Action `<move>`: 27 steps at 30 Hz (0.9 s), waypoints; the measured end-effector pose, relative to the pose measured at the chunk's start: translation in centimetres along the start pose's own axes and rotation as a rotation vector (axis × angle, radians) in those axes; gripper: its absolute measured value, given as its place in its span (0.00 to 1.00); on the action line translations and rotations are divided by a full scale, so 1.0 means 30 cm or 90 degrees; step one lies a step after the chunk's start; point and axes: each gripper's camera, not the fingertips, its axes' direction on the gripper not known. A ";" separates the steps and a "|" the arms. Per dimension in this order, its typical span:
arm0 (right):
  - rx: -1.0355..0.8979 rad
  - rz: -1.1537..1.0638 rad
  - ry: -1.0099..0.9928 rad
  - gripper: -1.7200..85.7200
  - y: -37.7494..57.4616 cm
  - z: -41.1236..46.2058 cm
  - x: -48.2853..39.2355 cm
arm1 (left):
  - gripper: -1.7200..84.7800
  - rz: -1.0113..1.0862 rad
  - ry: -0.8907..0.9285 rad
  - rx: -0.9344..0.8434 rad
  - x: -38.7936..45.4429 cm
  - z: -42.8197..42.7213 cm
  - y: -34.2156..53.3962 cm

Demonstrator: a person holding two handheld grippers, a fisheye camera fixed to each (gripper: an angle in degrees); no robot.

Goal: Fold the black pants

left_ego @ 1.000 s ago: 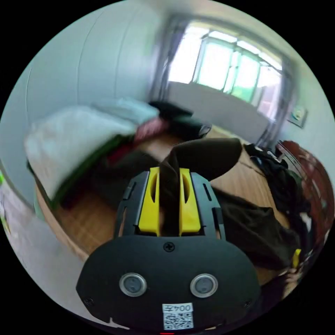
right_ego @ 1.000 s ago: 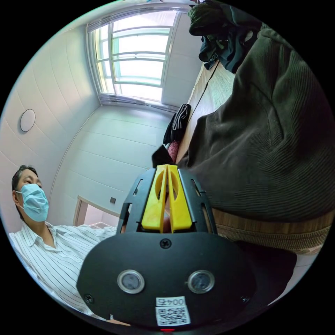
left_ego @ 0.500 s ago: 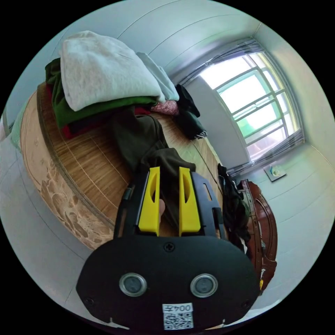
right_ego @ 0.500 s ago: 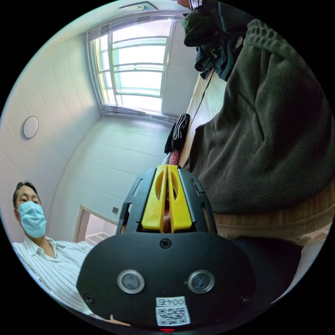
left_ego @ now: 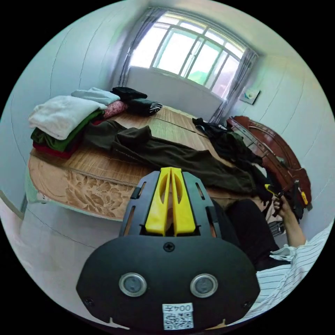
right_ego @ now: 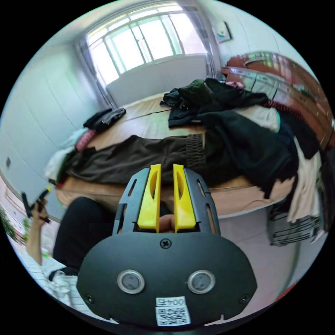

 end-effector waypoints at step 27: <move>-0.264 -0.338 0.268 0.01 -0.182 0.970 -0.602 | 0.03 0.367 -0.205 -0.171 0.364 1.494 0.006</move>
